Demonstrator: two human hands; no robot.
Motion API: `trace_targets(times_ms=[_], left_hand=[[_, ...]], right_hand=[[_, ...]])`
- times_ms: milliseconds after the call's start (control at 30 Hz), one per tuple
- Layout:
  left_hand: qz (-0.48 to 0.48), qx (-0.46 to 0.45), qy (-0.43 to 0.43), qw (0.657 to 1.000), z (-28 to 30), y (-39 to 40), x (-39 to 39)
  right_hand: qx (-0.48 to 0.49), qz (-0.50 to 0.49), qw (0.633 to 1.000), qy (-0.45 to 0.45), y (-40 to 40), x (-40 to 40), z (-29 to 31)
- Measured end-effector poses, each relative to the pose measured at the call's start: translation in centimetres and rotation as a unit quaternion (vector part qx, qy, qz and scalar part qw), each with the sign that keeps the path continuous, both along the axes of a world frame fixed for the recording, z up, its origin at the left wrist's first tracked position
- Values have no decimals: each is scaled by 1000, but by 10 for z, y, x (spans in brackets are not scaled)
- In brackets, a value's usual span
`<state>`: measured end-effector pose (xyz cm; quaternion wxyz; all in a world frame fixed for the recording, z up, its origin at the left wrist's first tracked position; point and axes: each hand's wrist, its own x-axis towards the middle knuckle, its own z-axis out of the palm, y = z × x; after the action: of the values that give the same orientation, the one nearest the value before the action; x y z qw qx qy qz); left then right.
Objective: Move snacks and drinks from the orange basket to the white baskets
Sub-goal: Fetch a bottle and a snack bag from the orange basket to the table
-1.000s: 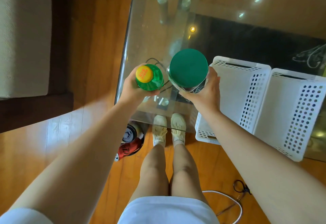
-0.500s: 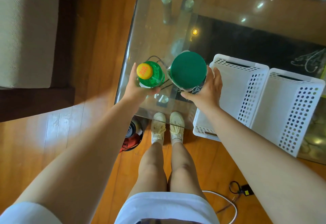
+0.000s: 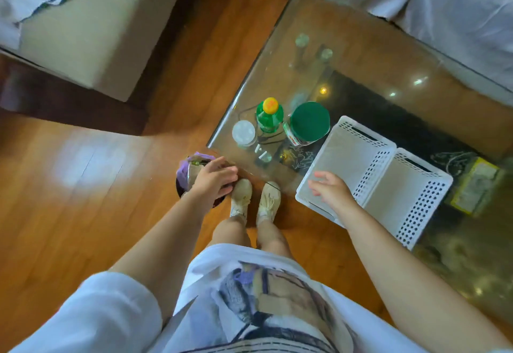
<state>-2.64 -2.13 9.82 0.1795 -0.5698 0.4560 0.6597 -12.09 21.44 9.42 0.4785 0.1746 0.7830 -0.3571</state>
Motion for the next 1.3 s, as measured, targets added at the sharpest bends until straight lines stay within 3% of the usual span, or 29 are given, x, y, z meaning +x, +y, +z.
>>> trace_targets(times_ms=[233, 433, 667, 1000, 1133, 1300], left_hand=[[119, -14, -14, 993, 58, 1, 109], [286, -17, -56, 956, 81, -9, 224], [488, -16, -74, 869, 84, 1, 406], [696, 42, -119, 707, 79, 37, 609], [730, 49, -79, 677, 75, 34, 642], [755, -16, -27, 655, 77, 0, 678]], right_hand=[[7, 59, 998, -33, -28, 43, 52], [-12, 194, 980, -32, -111, 101, 79], [-35, 381, 923, -43, -215, 227, 92], [-8, 454, 890, -49, -300, 384, 96], [23, 495, 868, -29, -318, 417, 95], [41, 558, 828, -36, -357, 457, 98]])
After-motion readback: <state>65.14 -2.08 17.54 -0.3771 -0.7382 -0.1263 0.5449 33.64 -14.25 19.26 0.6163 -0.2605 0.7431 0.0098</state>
